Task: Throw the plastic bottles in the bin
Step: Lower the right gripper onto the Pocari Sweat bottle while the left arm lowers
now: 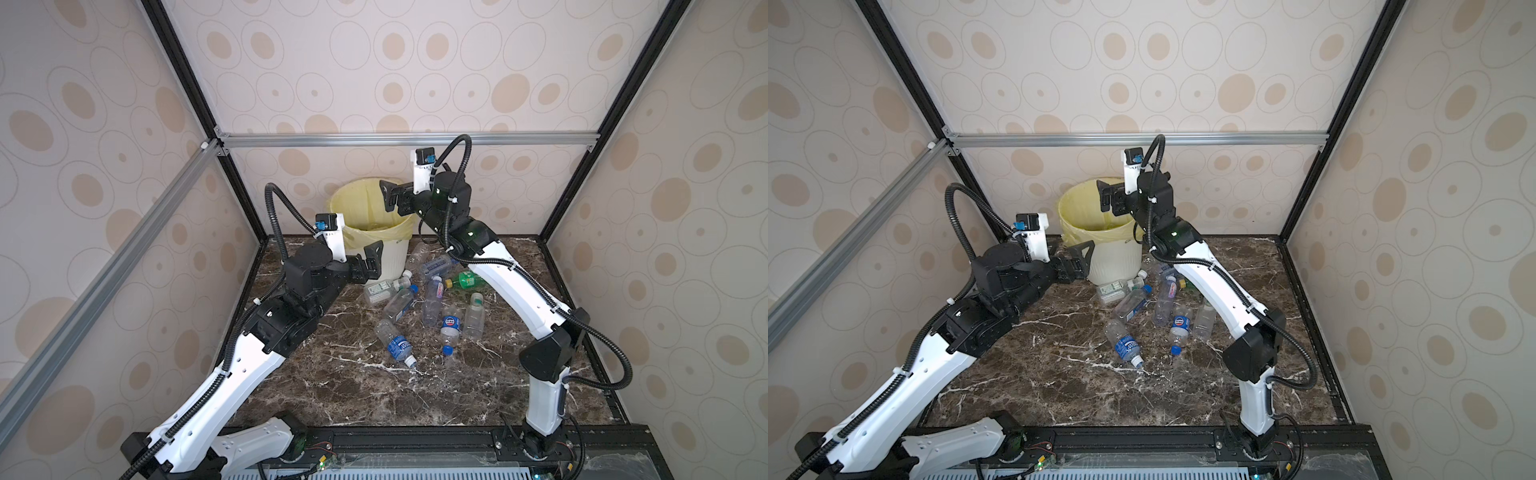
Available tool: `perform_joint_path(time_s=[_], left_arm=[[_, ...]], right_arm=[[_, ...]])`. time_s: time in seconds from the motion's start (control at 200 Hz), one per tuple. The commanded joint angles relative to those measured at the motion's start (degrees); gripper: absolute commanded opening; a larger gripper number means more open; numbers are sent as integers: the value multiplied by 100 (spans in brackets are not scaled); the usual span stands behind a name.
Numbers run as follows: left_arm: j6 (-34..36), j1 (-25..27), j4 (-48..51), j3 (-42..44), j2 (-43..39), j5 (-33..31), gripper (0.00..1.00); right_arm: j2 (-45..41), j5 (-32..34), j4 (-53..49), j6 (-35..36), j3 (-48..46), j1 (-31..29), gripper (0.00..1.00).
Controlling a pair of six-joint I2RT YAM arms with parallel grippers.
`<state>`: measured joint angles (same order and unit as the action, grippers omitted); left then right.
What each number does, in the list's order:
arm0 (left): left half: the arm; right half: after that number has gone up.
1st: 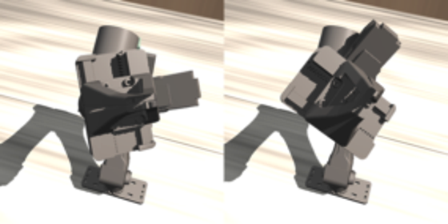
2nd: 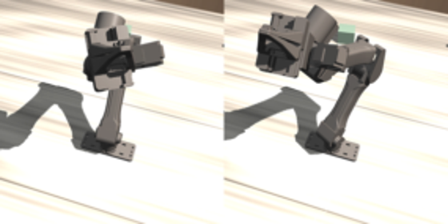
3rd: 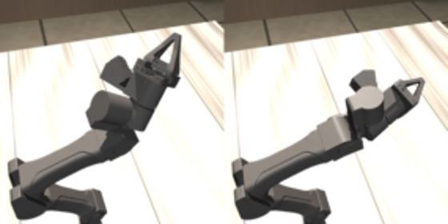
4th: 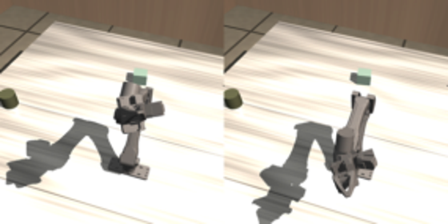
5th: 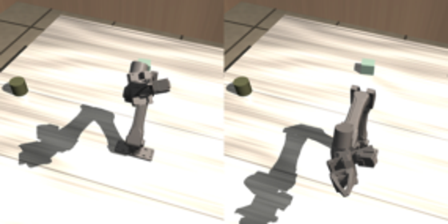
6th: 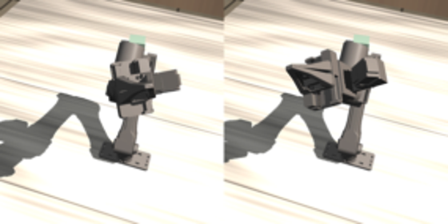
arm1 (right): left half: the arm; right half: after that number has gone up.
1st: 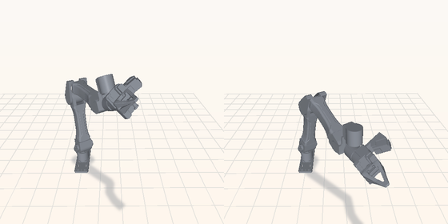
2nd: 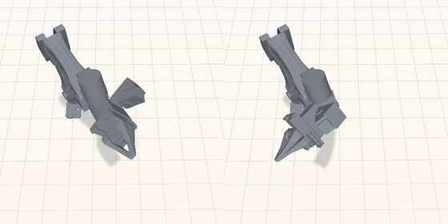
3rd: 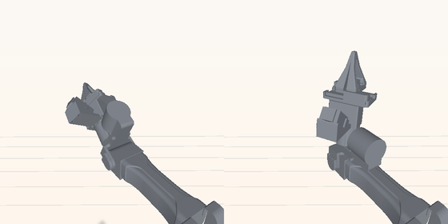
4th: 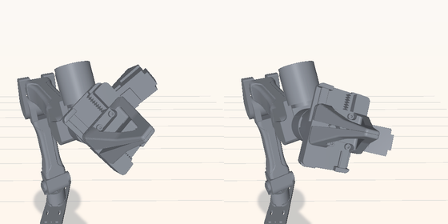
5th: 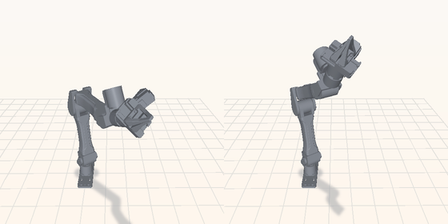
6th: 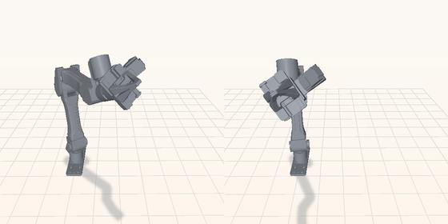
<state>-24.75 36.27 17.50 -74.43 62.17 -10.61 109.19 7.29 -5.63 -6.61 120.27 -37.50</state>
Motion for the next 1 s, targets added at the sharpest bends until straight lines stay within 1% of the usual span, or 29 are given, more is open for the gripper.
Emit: perform_joint_path(time_s=[0.0,0.145,0.24,0.3,0.35,0.5,0.615,0.7,0.75,0.84,0.995], left_arm=[[-91,-63,138,123,90,60,99],[-294,-61,197,294,258,176,99],[-426,-67,90,516,295,293,99],[-480,-60,36,653,309,335,99],[-540,-66,-4,768,320,357,99],[-794,-67,-101,1102,372,371,99],[-1094,-71,-285,1467,384,522,99],[-1368,-70,-541,1818,377,785,99],[-1494,-72,-631,2000,367,856,99],[-1637,-68,-694,2245,335,870,99],[-1785,-82,-749,2592,228,949,99]], right_arm=[[-566,-61,188,30,-668,58,100],[-1333,-217,375,-189,-1926,202,100],[-1847,-180,407,-191,-2765,219,100],[-2177,-118,518,-311,-3409,222,100],[-2450,-209,554,-358,-3956,219,100],[-3075,-202,567,-553,-5195,218,100],[-3283,-237,396,-602,-5701,216,100],[-3388,-538,306,-731,-6078,203,100],[-3468,-570,334,-857,-6335,178,100],[-3585,-485,610,-948,-6966,34,100],[-3593,-728,634,-892,-7390,-348,100]])
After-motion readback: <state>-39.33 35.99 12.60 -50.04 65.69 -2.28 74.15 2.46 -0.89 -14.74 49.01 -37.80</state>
